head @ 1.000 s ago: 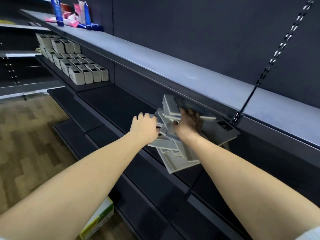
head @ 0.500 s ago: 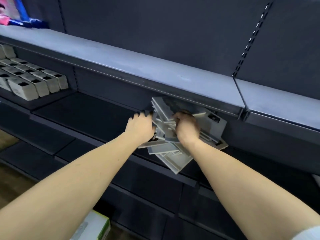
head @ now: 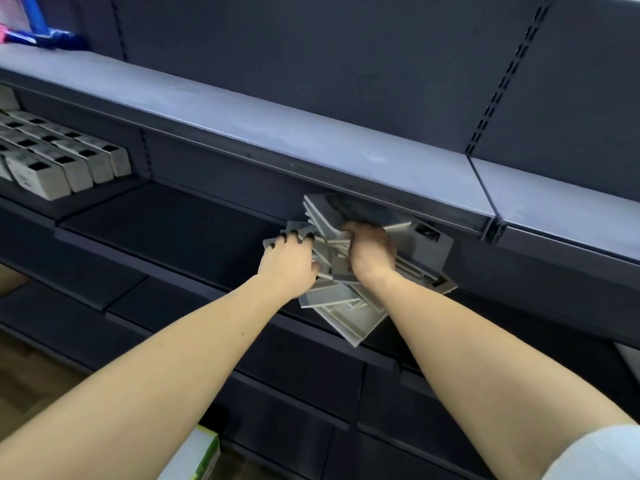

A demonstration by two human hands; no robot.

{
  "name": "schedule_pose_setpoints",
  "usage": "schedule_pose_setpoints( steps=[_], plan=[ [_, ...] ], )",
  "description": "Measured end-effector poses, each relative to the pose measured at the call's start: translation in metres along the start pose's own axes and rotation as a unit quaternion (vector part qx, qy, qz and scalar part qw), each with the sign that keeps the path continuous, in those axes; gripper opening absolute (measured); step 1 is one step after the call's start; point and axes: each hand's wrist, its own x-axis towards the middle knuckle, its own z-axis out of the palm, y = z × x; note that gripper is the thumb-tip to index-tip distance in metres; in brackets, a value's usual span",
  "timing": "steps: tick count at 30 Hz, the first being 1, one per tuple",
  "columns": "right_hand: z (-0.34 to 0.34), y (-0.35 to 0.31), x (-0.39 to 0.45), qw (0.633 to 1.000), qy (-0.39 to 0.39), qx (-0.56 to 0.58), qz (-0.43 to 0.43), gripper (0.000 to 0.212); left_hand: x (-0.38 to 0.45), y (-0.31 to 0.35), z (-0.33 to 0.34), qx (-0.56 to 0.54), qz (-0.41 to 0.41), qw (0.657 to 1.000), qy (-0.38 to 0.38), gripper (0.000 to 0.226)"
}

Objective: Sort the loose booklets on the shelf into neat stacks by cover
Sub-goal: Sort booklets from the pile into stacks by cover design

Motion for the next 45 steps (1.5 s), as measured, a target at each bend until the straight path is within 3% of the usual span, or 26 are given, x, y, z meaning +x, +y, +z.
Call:
schedule_pose_setpoints(
  steps=[4,8,11,13,16,18,20,23,25,28,31,35,38,42,45],
  plan=[
    [-0.004,0.014,-0.008,0.996,0.049,0.076,-0.017,0.039,0.006,0.004,-0.003,0.001,-0.012,1.000,0.016,0.056],
    [-0.013,0.036,-0.028,0.988,0.080,0.131,0.004,0.054,0.012,0.014,-0.008,-0.022,-0.026,0.999,0.040,0.057],
    [-0.019,0.053,-0.047,0.977,0.089,0.187,0.045,0.041,0.012,0.025,-0.011,-0.028,-0.028,0.998,0.048,0.062],
    [-0.020,0.058,-0.054,0.953,0.107,0.264,0.103,0.031,0.012,0.034,-0.011,-0.020,-0.024,0.999,0.025,0.065],
    [-0.024,0.055,-0.053,0.876,0.138,0.395,0.242,0.021,0.009,0.047,-0.007,-0.027,-0.022,0.999,-0.011,0.060],
    [-0.025,0.049,-0.049,0.850,0.128,0.409,0.305,0.024,0.006,0.055,-0.005,-0.050,-0.035,0.998,-0.014,0.051],
    [-0.022,0.043,-0.045,0.837,0.090,0.414,0.345,0.046,0.002,0.059,-0.005,-0.059,-0.037,0.998,0.007,0.044],
    [-0.022,0.037,-0.038,0.840,0.047,0.380,0.385,0.063,-0.004,0.062,-0.007,-0.071,-0.024,0.997,0.035,0.039],
    [-0.026,0.043,-0.035,0.834,0.033,0.389,0.389,0.050,-0.008,0.059,-0.009,-0.087,-0.021,0.995,0.047,0.036],
    [-0.035,0.050,-0.040,0.783,-0.012,0.486,0.388,0.011,-0.012,0.049,-0.011,-0.091,-0.018,0.993,0.070,0.030],
    [-0.039,0.049,-0.043,0.765,-0.031,0.484,0.424,0.014,-0.013,0.036,-0.012,-0.071,-0.020,0.994,0.075,0.034],
    [-0.046,0.040,-0.048,0.733,-0.068,0.509,0.445,0.011,-0.015,0.025,-0.007,-0.051,-0.030,0.998,0.029,0.035],
    [-0.048,0.034,-0.055,0.751,-0.098,0.481,0.441,0.005,-0.018,0.024,0.000,-0.044,-0.020,0.999,0.008,0.036],
    [-0.049,0.031,-0.067,0.756,-0.074,0.495,0.422,0.019,-0.019,0.027,0.005,-0.037,0.005,0.999,0.007,0.039],
    [-0.057,0.038,-0.073,0.787,-0.054,0.466,0.401,0.027,-0.020,0.030,0.006,-0.021,0.023,0.999,0.016,0.037]
  ],
)
